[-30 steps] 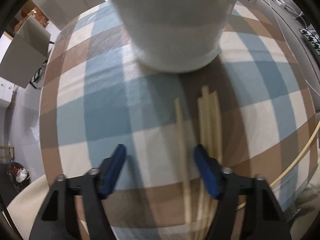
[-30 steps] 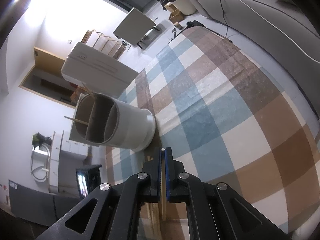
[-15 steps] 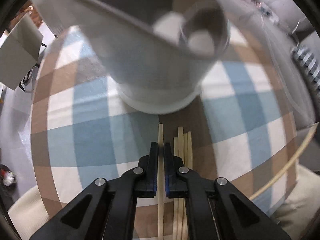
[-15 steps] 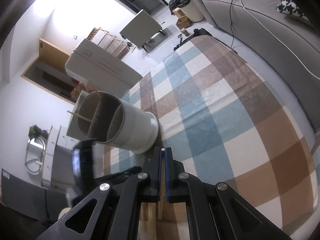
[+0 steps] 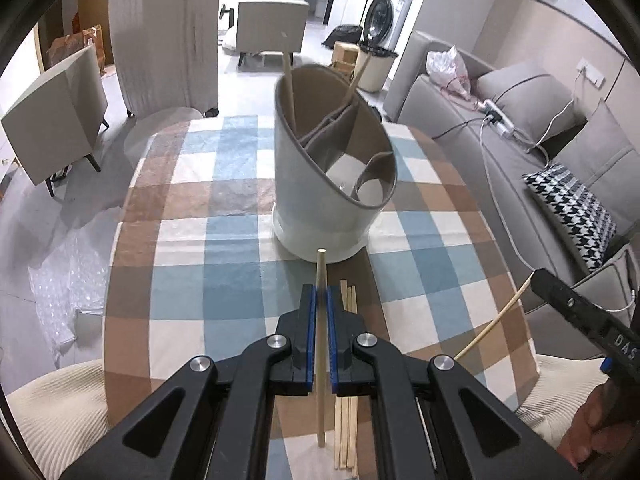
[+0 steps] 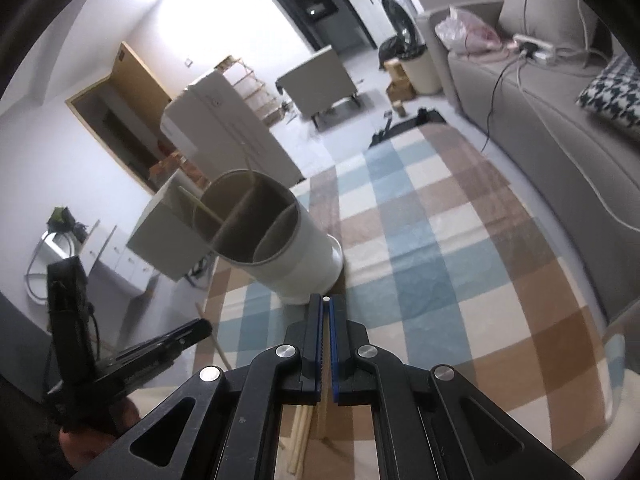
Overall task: Organize utensils
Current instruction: 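Raise both chopsticks over the holder and release them inside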
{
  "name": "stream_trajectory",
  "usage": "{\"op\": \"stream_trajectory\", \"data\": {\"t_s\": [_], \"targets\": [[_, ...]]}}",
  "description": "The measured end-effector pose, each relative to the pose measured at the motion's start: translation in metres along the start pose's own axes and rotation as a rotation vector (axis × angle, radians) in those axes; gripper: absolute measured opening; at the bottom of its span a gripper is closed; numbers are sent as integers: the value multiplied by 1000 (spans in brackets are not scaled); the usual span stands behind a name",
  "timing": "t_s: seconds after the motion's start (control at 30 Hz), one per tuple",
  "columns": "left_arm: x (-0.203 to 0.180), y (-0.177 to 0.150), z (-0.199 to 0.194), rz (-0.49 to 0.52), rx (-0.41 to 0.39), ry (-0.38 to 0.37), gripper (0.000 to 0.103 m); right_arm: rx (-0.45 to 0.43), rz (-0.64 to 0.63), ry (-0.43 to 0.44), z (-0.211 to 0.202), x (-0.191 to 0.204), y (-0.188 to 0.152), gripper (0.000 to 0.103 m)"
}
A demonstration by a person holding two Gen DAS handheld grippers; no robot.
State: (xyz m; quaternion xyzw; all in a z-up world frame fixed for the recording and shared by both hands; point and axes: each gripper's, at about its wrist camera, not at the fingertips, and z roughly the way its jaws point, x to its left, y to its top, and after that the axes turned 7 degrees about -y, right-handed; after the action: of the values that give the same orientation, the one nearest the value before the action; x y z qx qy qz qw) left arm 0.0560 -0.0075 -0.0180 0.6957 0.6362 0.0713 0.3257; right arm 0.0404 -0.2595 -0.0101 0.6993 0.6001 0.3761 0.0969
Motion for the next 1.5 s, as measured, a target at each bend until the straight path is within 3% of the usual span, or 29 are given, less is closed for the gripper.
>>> {"op": "stream_trajectory", "data": {"t_s": [0.37,0.7,0.9,1.17,1.3,1.5], "targets": [[-3,-12,-42,14,-65,-64,1,-79,-89,-41,-27,32,-17,2],[-12,11,-72,41,-129,-104,1,-133,-106,-46,-46,44,-4,2],[-13,57,-102,16,-205,-153,1,-162,-95,-25,-61,52,38,2],[-21,122,-122,68,-299,-130,1,-229,-140,16,-70,89,122,2],[-15,152,-118,78,-323,-135,1,-248,-157,37,-63,108,165,2],[-9,176,-96,161,-318,-77,1,-243,-206,52,-36,135,202,2]]}}
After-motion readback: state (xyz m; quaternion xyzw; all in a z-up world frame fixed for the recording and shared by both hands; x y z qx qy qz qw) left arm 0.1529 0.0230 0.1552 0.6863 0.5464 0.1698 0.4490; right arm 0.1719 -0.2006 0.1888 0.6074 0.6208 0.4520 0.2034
